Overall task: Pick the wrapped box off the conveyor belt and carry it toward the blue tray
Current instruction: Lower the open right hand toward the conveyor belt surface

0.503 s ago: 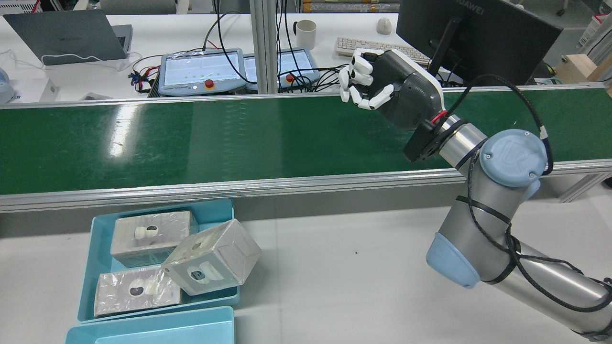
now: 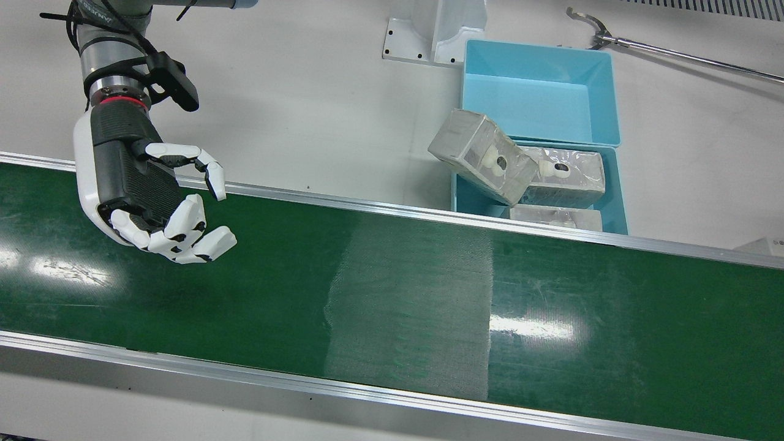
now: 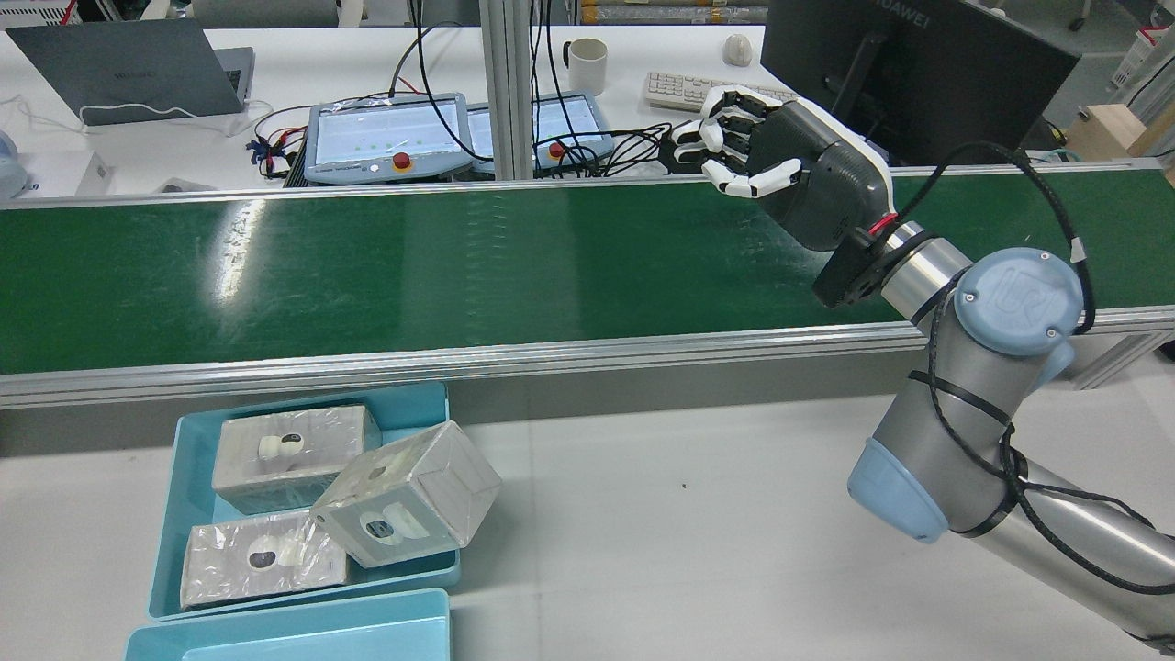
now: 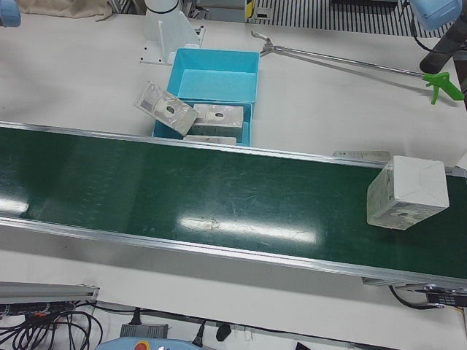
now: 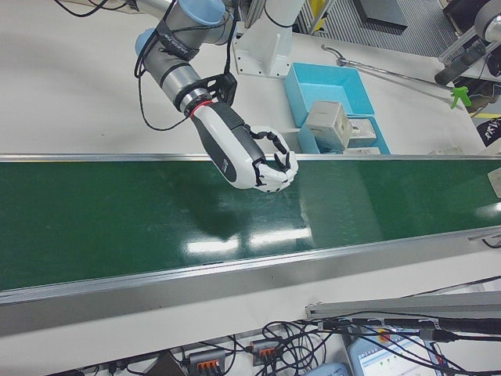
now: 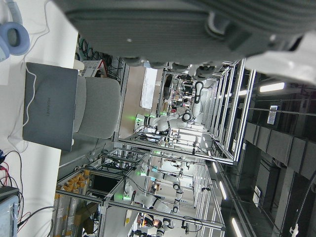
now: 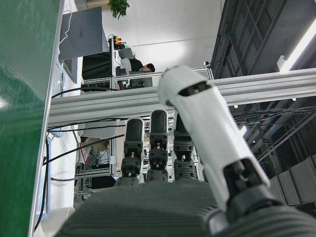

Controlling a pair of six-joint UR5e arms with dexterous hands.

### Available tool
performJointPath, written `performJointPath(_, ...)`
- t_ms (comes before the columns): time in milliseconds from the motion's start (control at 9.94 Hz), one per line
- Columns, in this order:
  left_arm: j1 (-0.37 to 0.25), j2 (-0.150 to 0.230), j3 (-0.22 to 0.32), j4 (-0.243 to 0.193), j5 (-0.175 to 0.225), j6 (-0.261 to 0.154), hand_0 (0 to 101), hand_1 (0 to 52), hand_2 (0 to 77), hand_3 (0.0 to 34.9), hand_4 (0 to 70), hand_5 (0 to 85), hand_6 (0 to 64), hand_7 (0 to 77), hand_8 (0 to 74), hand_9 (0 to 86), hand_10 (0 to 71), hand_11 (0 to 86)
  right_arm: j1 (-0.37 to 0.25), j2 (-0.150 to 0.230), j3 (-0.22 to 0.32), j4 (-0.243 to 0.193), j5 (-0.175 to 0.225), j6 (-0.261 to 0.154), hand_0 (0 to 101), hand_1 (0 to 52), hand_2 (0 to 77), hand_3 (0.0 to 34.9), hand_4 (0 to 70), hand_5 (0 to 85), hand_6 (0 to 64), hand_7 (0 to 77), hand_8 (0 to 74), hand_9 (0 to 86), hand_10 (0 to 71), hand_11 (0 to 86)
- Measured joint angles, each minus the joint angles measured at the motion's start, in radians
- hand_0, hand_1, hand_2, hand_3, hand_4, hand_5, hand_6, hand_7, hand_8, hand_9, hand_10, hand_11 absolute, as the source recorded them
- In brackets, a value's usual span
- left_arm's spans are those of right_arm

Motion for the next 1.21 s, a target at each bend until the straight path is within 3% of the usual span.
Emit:
performJointPath(101,0.000,0.000,0.000,0.000,0.000,0.000,0,0.0,1.1,0.0,0.0,1.1,0.0,0.5,0.5,0.0,0.5,0.0,0.000,0.000,-0.003,0.000,-0.001,-0.002,61,31.6,41.5,0.5,21.3,51.3,35.5,58.4,28.4,36.0,21.8,36.5)
performJointPath(201,0.000,0.000,0.000,0.000,0.000,0.000,0,0.0,1.1,0.0,0.0,1.1,0.0,0.5,0.5,0.0,0.5,0.0,-0.001,0.000,-0.012,-0.001,-0.001,-0.005,63,35.5,45.3,0.6,21.3,45.3,27.3,49.1,18.5,26.7,9.8,27.8)
performJointPath(302,0.000,0.000,0.000,0.000,0.000,0.000,0,0.0,0.5,0.0,0.0,1.1,0.0,0.5,0.5,0.0,0.5,0.0,-0.002,0.000,-0.023,-0.004,-0.002,-0.006,65,34.9,46.9,2.4,15.3,42.0,18.0,39.8,4.9,15.8,0.0,14.7)
performJointPath(403,0.000,0.000,0.000,0.000,0.000,0.000,0,0.0,1.1,0.0,0.0,1.1,0.0,0.5,0.5,0.0,0.5,0.0,-0.002,-0.001,-0.028,-0.013,-0.002,-0.007,59,25.6,29.5,10.7,12.0,34.9,8.7,26.7,1.1,6.5,0.0,2.7)
performJointPath(503,0.000,0.000,0.000,0.000,0.000,0.000,0,0.0,1.1,0.0,0.0,1.1,0.0,0.5,0.5,0.0,0.5,0.0,-0.002,-0.001,-0.031,-0.024,-0.002,-0.005,54,20.7,19.6,12.9,11.5,32.7,8.2,26.7,1.1,3.8,0.0,2.7)
performJointPath(604,0.000,0.000,0.000,0.000,0.000,0.000,0,0.0,0.5,0.0,0.0,1.1,0.0,0.5,0.5,0.0,0.5,0.0,0.000,-0.003,-0.031,-0.032,-0.001,-0.003,54,20.7,19.6,12.9,11.5,32.7,8.2,26.7,1.1,3.8,0.0,2.7)
performJointPath(704,0.000,0.000,0.000,0.000,0.000,0.000,0,0.0,1.1,0.0,0.0,1.1,0.0,0.5,0.5,0.0,0.5,0.0,0.003,-0.010,-0.029,-0.036,0.000,-0.002,48,10.9,13.6,9.8,10.4,31.1,6.5,22.9,0.0,3.8,0.0,1.6)
performJointPath(805,0.000,0.000,0.000,0.000,0.000,0.000,0,0.0,0.5,0.0,0.0,1.1,0.0,0.5,0.5,0.0,0.0,0.0,0.006,-0.016,-0.027,-0.039,0.001,-0.002,43,6.0,3.3,7.3,10.4,30.0,6.5,22.9,0.0,3.3,0.0,1.6)
performJointPath(906,0.000,0.000,0.000,0.000,0.000,0.000,0,0.0,1.1,0.0,0.0,1.1,0.0,0.5,0.5,0.0,0.0,0.0,0.011,-0.020,-0.025,-0.040,0.002,-0.002,41,8.7,2.2,8.4,8.2,27.8,4.9,22.4,0.0,3.3,0.0,1.6)
performJointPath(1107,0.000,0.000,0.000,0.000,0.000,0.000,0,0.0,1.1,0.0,0.0,1.1,0.0,0.5,0.5,0.0,0.5,0.0,0.016,-0.023,-0.024,-0.040,0.002,-0.002,41,8.7,2.2,8.4,8.2,27.8,4.4,19.6,0.0,3.3,0.0,1.6)
performJointPath(1208,0.000,0.000,0.000,0.000,0.000,0.000,0,0.0,1.1,0.0,0.0,1.1,0.0,0.5,0.5,0.0,0.5,0.0,0.017,-0.023,-0.024,-0.040,0.002,-0.001,46,12.5,13.1,12.4,7.6,26.2,2.2,19.6,0.0,2.2,0.0,1.6)
